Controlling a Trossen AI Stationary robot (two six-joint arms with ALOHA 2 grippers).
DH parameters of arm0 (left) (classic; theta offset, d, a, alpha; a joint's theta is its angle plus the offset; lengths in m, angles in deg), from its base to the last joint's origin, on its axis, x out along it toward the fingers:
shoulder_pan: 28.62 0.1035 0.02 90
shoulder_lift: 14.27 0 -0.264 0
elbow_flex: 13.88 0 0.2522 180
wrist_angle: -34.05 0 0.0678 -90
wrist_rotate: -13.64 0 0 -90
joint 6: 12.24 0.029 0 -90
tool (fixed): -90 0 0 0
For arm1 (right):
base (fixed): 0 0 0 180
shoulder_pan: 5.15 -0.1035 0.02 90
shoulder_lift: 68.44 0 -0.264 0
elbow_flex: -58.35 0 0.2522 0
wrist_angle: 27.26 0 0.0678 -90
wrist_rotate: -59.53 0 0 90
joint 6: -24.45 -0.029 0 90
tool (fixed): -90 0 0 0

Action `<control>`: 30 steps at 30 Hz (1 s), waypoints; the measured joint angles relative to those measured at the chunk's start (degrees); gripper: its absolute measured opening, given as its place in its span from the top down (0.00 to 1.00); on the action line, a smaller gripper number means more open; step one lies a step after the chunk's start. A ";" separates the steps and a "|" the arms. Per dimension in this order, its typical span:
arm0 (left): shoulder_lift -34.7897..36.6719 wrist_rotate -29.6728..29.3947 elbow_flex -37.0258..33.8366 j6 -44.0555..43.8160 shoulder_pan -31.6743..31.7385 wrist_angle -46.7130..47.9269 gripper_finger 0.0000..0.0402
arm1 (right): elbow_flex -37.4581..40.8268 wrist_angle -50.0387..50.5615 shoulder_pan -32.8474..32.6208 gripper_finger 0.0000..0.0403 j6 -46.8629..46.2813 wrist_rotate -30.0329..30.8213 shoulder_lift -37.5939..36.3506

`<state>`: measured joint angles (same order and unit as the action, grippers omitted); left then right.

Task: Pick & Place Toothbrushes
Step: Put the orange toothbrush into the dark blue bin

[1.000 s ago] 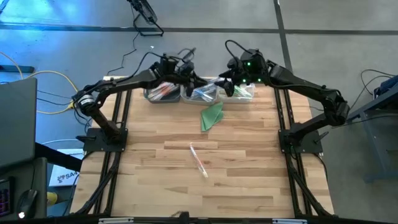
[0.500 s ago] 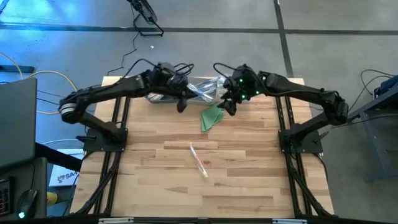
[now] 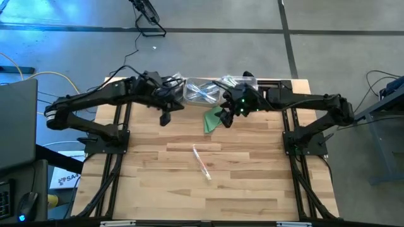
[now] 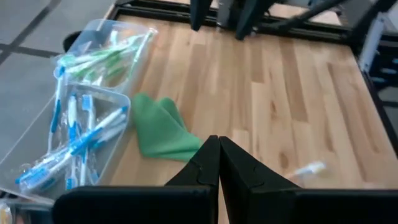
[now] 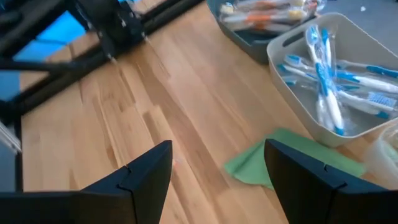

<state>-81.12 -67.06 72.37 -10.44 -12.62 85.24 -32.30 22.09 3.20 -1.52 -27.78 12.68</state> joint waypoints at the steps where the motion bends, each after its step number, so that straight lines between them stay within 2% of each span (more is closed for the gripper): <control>1: 0.77 0.00 0.00 0.15 -0.41 0.97 1.00 | 0.00 -0.64 -1.14 0.39 -1.46 1.51 0.00; 6: 4.74 -0.04 -0.52 0.53 -3.70 4.73 1.00 | 0.01 -3.39 -6.82 0.39 -8.25 7.51 0.77; 13: 15.19 -4.12 -10.51 -3.57 -9.50 1.69 1.00 | 0.00 -6.12 -14.71 0.39 -15.63 12.61 6.65; 22: 26.29 -5.45 -20.16 -9.65 -11.23 -1.24 1.00 | 0.00 -8.48 -20.81 0.39 -25.10 11.94 17.91; 30: 28.76 -5.52 -21.18 -9.61 -11.15 -1.41 1.00 | 0.02 -9.95 -23.94 0.39 -33.37 9.46 26.26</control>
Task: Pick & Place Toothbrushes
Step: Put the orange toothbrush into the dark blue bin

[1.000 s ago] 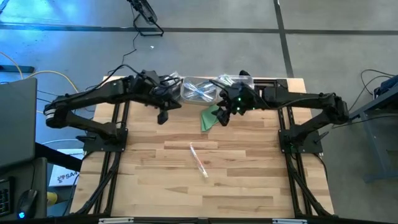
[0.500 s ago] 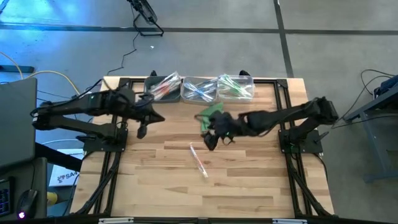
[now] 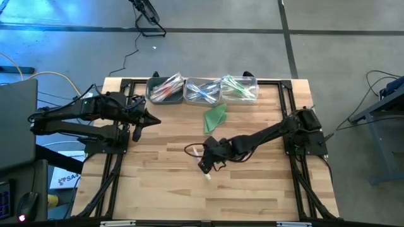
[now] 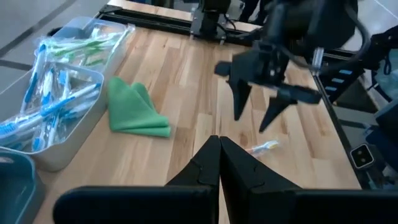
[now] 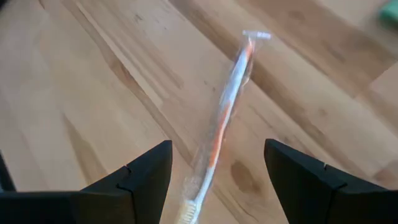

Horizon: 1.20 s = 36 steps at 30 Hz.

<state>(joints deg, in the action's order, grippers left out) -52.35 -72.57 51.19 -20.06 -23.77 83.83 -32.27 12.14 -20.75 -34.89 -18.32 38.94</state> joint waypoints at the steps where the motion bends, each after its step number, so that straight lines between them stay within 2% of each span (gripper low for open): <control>1: 0.00 -0.34 0.00 0.04 0.00 0.01 1.00 | 0.00 -0.54 -0.28 0.39 -0.54 -0.16 0.71; 6: -0.50 -3.20 0.00 0.46 0.00 0.08 1.00 | 0.00 -3.99 -1.88 0.43 -0.89 -0.16 3.88; 18: -1.24 -3.38 0.00 0.46 0.02 0.11 1.00 | 0.00 -6.44 -3.51 0.62 0.88 2.99 4.78; 29: -1.58 -3.53 0.00 0.46 0.00 0.14 1.00 | 0.00 -9.79 -4.18 0.64 1.10 2.80 11.26; 36: -1.57 -3.53 0.00 0.44 0.00 0.14 1.00 | -0.13 -7.94 -4.50 0.64 0.82 5.77 12.80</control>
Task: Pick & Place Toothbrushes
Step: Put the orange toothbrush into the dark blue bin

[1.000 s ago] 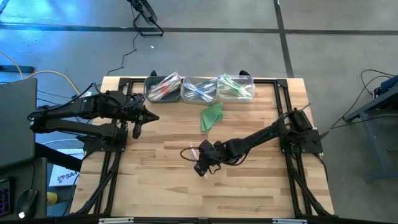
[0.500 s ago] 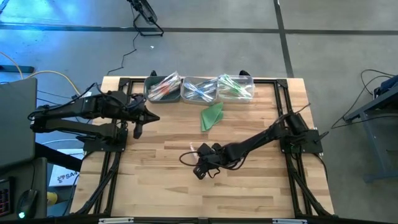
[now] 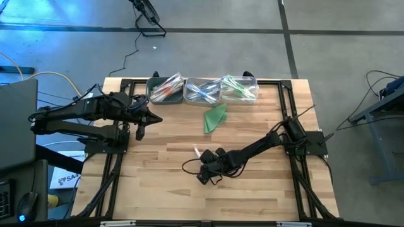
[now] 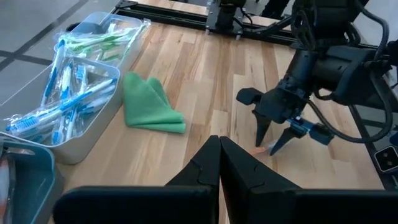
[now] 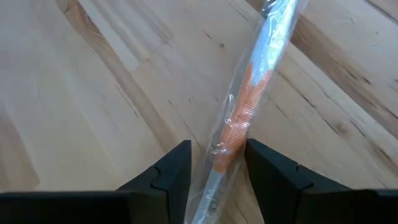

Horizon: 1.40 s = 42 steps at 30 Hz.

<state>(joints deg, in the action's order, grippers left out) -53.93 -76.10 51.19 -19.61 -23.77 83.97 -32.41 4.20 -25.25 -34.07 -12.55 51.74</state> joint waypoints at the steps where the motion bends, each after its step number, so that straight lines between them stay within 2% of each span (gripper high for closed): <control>1: 0.00 0.00 0.00 0.01 0.00 0.00 1.00 | 0.00 0.64 -0.02 0.64 -0.05 0.77 0.02; 7: 0.02 0.02 0.00 0.02 0.00 0.00 1.00 | -0.07 3.49 0.34 0.64 -0.31 2.93 0.09; 10: 0.02 0.04 0.00 0.02 0.01 0.00 1.00 | -0.04 3.68 0.98 0.67 -0.64 2.57 0.11; 18: 0.02 0.21 0.00 0.02 0.00 0.00 1.00 | 0.07 2.96 1.42 0.93 -1.51 3.21 0.15; 20: 0.02 0.20 0.00 0.37 0.00 0.02 1.00 | 0.04 2.25 1.42 0.97 -1.49 3.61 0.15; 29: 0.02 0.19 0.00 1.31 0.00 0.45 1.00 | 0.33 0.46 1.51 0.99 -0.48 2.52 -1.62; 34: 0.02 0.17 0.00 1.31 0.01 0.46 1.00 | 0.31 1.08 1.86 0.99 2.65 3.44 -6.39; 42: 0.04 0.17 0.00 0.91 0.00 0.22 1.00 | 0.13 4.34 3.35 0.99 9.12 8.41 -16.22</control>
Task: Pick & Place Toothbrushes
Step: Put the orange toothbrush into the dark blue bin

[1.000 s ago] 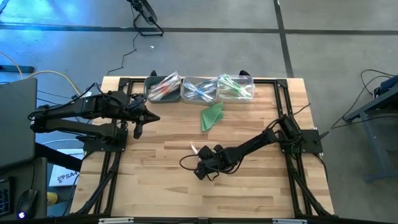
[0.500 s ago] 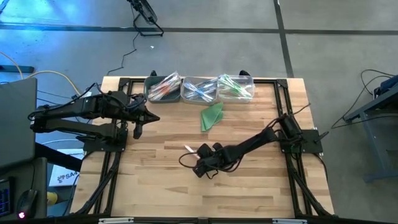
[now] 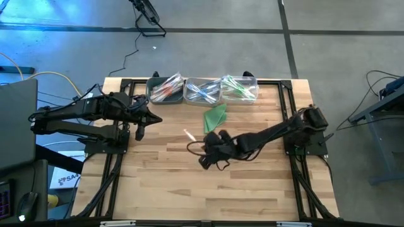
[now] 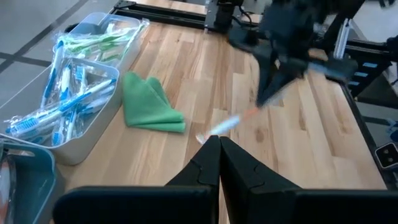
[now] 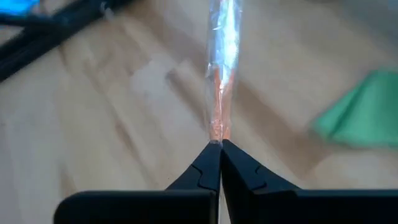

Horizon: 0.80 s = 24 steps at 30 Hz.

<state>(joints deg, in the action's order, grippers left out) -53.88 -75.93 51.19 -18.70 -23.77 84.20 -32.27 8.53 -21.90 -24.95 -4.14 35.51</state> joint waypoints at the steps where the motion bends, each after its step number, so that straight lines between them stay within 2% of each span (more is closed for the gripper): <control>1: 0.00 -0.01 0.00 -0.04 0.00 -0.24 1.00 | 0.01 0.67 0.30 0.99 0.89 0.69 -1.08; 11: -1.37 -1.42 0.05 -3.55 0.02 -6.68 1.00 | -0.01 1.98 4.18 0.99 10.49 4.16 -11.38; 20: -7.95 -5.54 0.07 -2.38 0.11 -12.18 1.00 | 0.04 3.39 8.08 0.99 17.43 4.53 -16.05; 24: -11.05 -3.48 0.04 -0.59 3.22 -17.31 1.00 | 0.00 3.38 9.44 0.99 19.33 3.16 -17.31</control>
<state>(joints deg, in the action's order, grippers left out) -64.93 -79.41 51.23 -19.29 -20.56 66.89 -32.27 11.91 -12.46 -5.62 -0.98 18.20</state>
